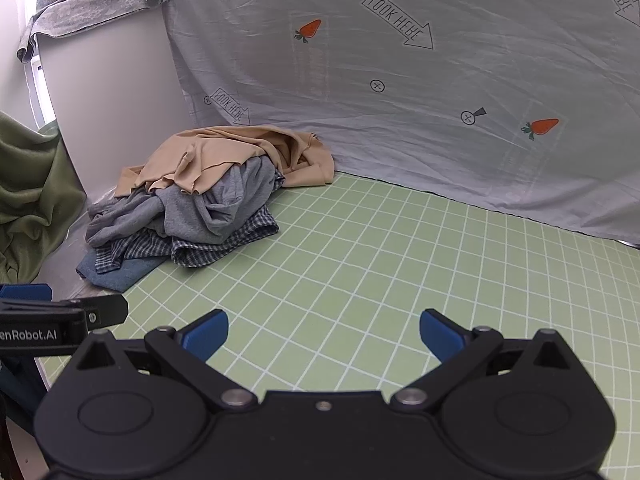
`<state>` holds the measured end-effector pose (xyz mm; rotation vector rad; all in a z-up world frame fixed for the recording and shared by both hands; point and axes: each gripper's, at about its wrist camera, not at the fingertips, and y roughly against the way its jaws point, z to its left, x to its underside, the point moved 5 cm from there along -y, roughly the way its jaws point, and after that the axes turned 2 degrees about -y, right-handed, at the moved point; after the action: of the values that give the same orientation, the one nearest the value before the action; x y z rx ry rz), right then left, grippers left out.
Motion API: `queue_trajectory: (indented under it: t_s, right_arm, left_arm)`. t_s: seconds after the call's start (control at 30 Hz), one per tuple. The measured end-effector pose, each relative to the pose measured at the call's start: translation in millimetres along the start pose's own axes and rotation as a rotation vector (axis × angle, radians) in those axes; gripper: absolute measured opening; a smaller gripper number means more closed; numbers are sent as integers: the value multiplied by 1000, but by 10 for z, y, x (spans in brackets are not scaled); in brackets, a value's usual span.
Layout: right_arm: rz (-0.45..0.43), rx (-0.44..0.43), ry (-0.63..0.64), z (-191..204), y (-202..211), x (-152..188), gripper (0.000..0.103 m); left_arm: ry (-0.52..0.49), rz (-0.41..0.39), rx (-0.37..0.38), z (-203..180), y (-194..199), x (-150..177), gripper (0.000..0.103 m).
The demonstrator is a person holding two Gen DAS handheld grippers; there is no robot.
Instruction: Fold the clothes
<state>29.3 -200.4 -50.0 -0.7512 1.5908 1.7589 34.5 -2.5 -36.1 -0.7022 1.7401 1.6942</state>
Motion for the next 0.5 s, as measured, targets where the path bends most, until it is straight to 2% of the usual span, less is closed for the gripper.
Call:
queue_trajectory:
  t_s: [0.5]
  right_arm:
    - [6, -4, 7, 6, 6, 6, 103]
  left_arm:
    - [1, 6, 4, 19, -7, 5, 103]
